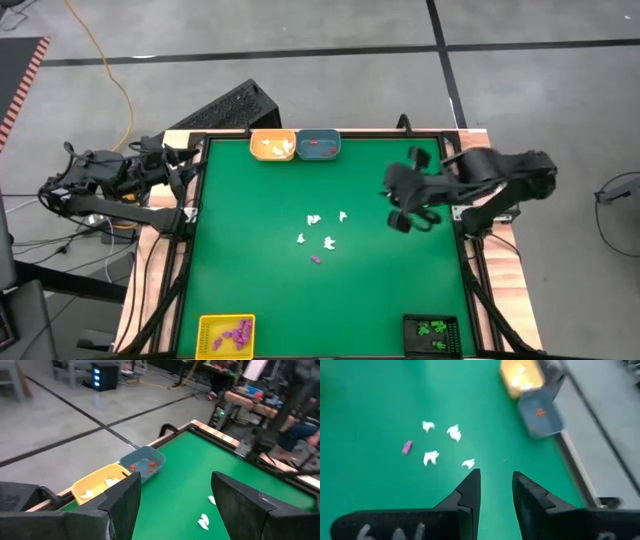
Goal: Sort Halloween decoration
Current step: Put the pink skeleton into the yellow bin
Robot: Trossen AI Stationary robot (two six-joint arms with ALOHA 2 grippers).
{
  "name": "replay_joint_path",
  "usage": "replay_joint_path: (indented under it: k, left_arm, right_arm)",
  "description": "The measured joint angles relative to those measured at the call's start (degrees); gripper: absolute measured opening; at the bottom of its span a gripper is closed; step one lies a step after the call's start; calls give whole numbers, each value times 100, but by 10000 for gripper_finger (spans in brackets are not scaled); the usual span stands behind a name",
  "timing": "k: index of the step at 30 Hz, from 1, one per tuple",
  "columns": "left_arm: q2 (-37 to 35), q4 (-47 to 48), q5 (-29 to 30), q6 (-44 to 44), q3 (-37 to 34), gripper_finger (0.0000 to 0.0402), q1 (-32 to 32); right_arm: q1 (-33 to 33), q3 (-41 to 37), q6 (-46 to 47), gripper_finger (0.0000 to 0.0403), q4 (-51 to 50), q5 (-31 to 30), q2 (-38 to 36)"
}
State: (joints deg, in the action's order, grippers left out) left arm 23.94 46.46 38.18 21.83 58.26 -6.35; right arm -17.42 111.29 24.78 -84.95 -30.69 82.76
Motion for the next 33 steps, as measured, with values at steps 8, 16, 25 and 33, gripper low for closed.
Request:
replay_joint_path:
  k: [8,16,25,33]
  left_arm:
    - [0,2,473,39,0,231,1]
    - [1,9,473,44,0,231,0]
    - [2,23,475,46,0,231,0]
    - [2,61,474,46,0,231,0]
  right_arm:
    - [449,-4017,-262,106,3899,834,-1388]
    - [337,-6297,242,107,7516,847,-1029]
    - [117,-6560,854,107,9515,965,832]
    - [-6,-6060,1097,112,10849,1116,2198]
